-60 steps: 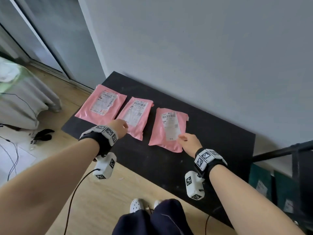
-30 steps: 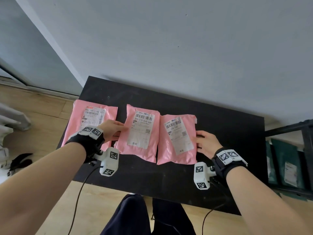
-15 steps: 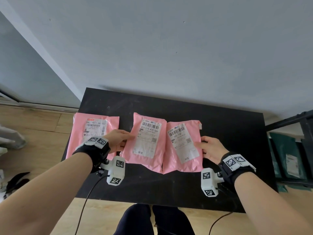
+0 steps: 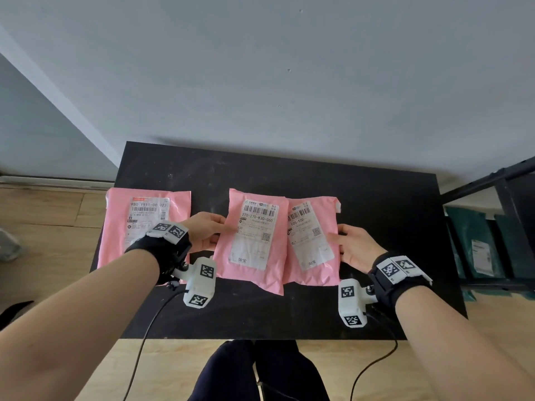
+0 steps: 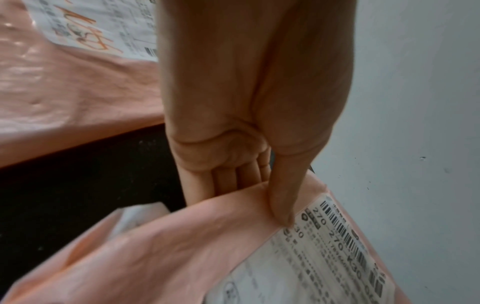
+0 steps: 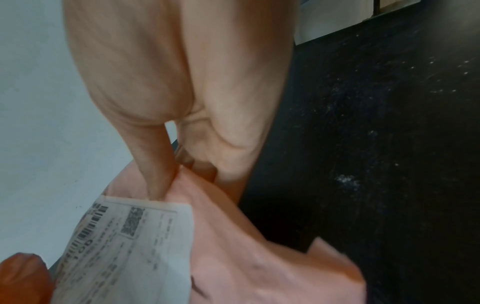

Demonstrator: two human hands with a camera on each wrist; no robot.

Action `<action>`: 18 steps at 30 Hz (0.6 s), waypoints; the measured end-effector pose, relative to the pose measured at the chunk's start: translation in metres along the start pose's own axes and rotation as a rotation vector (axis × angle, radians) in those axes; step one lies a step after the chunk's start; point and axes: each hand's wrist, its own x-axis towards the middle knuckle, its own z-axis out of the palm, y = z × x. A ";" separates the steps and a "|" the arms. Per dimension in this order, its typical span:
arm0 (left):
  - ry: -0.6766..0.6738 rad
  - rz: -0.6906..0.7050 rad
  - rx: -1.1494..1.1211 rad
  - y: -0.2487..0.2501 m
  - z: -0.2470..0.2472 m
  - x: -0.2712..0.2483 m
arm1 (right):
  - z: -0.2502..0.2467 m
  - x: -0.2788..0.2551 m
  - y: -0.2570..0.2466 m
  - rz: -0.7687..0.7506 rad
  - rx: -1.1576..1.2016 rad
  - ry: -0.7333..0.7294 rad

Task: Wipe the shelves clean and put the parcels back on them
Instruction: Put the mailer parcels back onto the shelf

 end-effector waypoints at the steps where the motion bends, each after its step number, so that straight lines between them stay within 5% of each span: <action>1: 0.004 0.008 -0.002 -0.001 0.000 0.000 | -0.001 -0.002 0.001 -0.003 0.015 -0.008; 10: -0.025 0.080 0.028 0.013 0.017 -0.026 | -0.028 -0.046 0.018 -0.073 0.167 0.001; 18: -0.105 0.176 0.160 0.028 0.088 -0.069 | -0.083 -0.110 0.072 -0.177 0.295 0.102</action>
